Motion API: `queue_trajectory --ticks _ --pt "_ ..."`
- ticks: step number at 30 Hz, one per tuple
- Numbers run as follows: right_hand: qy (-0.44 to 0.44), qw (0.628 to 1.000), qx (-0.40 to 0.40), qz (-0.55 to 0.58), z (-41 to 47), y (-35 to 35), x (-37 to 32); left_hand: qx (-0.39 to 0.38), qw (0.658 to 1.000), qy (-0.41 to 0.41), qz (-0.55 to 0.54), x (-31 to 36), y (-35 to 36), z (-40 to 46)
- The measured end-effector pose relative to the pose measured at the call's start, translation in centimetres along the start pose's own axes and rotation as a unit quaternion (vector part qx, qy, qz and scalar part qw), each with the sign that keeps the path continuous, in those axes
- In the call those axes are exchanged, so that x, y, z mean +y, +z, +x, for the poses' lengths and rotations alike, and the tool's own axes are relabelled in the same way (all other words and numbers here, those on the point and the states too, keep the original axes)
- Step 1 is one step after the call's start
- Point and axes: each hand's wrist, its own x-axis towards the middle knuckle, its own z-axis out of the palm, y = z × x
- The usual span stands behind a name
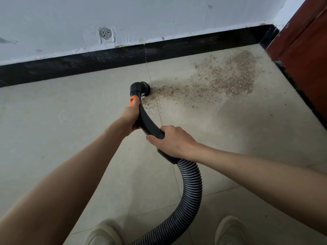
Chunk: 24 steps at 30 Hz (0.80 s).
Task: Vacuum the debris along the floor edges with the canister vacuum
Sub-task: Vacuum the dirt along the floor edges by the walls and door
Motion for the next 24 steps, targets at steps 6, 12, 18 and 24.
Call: queue_trajectory --ticks 6,12,18,24 --pt "0.014 0.999 0.012 0.036 -0.8 -1.2 1.0 -0.025 1.0 0.01 0.012 0.8 2.4 -0.3" --pt "0.026 0.999 0.029 0.038 -1.1 -2.2 1.7 -0.045 0.999 0.016 0.02 1.3 4.1 -0.3" --pt "0.032 0.998 0.038 0.043 -0.9 -3.5 3.3 -0.061 0.998 0.011 0.024 1.9 6.1 0.0" --pt "0.046 0.996 0.053 0.059 -0.5 -5.0 5.4 -0.053 0.998 0.019 0.022 2.4 9.3 0.6"
